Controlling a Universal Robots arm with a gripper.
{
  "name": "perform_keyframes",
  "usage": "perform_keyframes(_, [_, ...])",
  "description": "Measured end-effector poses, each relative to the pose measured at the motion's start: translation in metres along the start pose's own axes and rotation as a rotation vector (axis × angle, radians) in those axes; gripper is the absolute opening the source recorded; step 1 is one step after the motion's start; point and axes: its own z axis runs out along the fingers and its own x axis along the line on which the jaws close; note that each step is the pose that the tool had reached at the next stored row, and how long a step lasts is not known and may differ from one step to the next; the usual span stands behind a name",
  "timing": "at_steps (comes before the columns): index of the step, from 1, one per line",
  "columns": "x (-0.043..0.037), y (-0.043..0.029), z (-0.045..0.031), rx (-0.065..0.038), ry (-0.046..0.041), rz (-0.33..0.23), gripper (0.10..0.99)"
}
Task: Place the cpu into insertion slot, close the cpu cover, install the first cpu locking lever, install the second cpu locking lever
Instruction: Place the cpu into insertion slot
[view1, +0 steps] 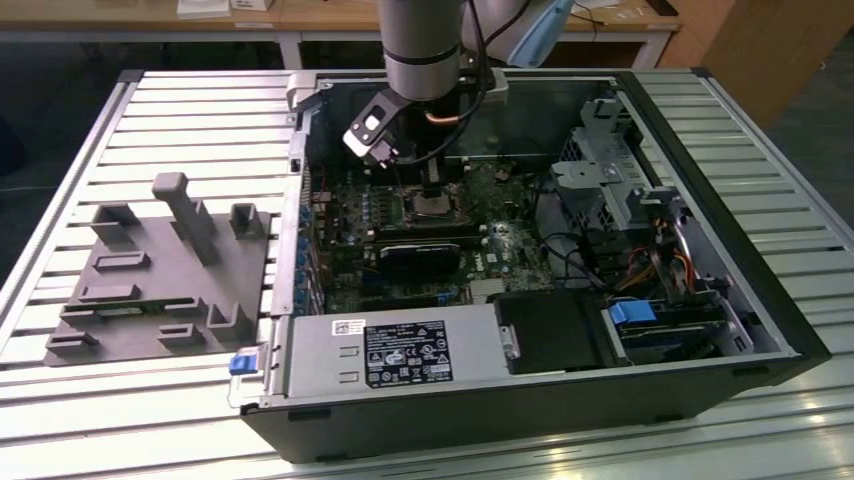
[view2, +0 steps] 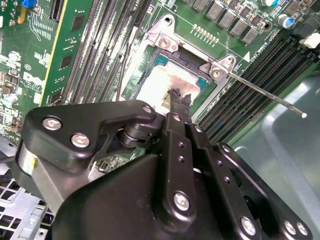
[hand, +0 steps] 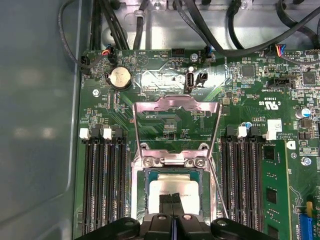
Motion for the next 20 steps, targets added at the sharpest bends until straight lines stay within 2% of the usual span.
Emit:
perform_keyframes(5, [0.0001,0.0002,-0.0015,0.0,0.0,0.0,0.102])
perform_keyframes(15, [0.0004,0.0013,-0.0109,0.0,-0.0001,0.0,0.102])
perform_keyframes(20, [0.0004,0.0013,-0.011,0.0,0.0001,0.0,0.102])
